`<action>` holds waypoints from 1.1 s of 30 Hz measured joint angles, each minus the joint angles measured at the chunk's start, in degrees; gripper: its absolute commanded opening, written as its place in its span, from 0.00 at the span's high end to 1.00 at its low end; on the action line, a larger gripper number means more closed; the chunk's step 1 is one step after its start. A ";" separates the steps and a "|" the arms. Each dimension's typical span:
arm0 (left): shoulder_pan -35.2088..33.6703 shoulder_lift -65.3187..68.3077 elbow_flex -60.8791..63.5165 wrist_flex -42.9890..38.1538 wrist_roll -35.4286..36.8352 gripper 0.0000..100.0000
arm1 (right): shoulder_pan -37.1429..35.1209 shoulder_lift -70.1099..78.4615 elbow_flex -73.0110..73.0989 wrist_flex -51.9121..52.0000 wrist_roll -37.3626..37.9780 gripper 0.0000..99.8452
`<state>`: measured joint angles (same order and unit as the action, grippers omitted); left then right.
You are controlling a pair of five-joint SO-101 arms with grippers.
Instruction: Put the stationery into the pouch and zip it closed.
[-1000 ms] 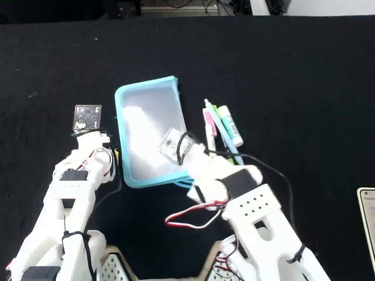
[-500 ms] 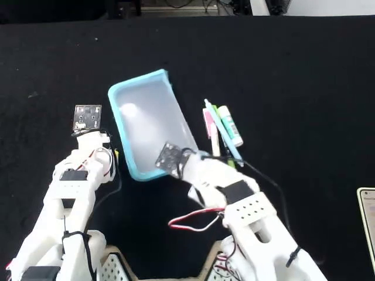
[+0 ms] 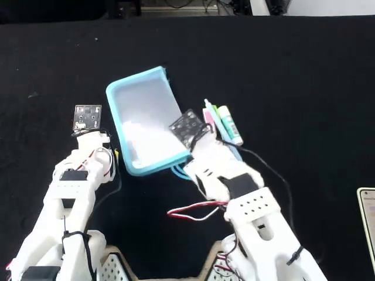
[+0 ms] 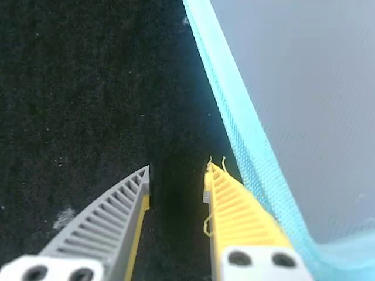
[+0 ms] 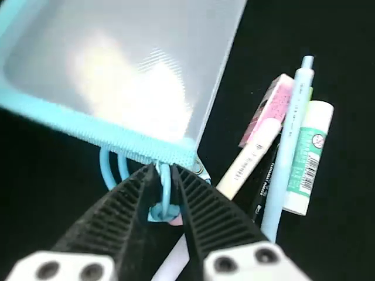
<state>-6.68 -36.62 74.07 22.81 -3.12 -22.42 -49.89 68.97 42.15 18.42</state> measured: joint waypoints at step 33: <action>0.00 0.18 0.00 0.00 0.00 0.84 | -10.37 -34.64 17.05 23.03 26.29 0.73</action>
<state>-6.68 -36.44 74.07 22.81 -3.12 -32.79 -84.53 86.02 65.19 44.70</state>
